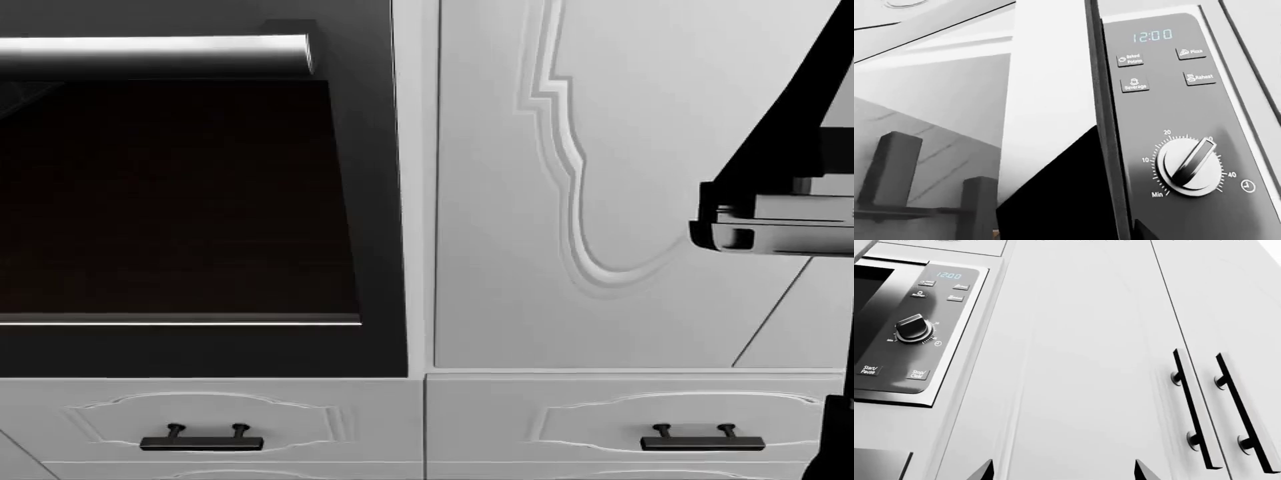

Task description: Open the microwave door

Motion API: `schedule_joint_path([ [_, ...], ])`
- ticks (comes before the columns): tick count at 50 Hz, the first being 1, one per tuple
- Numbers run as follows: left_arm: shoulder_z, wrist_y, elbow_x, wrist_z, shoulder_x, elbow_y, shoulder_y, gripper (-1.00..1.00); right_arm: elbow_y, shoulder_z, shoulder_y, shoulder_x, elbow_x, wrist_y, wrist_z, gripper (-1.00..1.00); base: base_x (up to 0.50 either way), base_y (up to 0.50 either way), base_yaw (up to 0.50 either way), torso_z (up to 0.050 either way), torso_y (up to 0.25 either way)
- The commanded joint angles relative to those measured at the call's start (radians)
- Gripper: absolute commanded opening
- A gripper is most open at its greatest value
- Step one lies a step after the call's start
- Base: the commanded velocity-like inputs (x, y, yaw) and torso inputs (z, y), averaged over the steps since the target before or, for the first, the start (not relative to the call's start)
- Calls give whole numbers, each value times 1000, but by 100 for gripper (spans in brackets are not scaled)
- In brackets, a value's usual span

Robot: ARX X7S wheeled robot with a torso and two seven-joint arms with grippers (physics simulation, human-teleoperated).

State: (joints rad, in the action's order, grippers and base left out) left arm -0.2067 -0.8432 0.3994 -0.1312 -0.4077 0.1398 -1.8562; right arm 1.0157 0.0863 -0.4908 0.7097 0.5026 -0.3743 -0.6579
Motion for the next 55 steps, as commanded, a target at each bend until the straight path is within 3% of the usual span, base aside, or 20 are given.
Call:
schedule_joint_path([
  [1, 43, -120, 75, 45, 7, -280, -20, -100, 2, 10, -15, 13, 12, -4, -15, 100, 0, -4, 0, 0, 0],
  [22, 43, -98, 73, 44, 3, -272, -5, -100, -16, 32, -9, 26, 0, 22, -24, 100, -3, -4, -3, 0, 4],
  [23, 43, -98, 73, 45, 3, -273, -4, 100, -17, 32, -7, 26, -1, 25, -23, 100, 0, -5, -4, 0, 0],
  [55, 34, -60, 43, 44, -36, -232, 19, 100, -5, 33, -8, 53, 10, 23, -49, 100, 0, 0, 0, 0, 2],
])
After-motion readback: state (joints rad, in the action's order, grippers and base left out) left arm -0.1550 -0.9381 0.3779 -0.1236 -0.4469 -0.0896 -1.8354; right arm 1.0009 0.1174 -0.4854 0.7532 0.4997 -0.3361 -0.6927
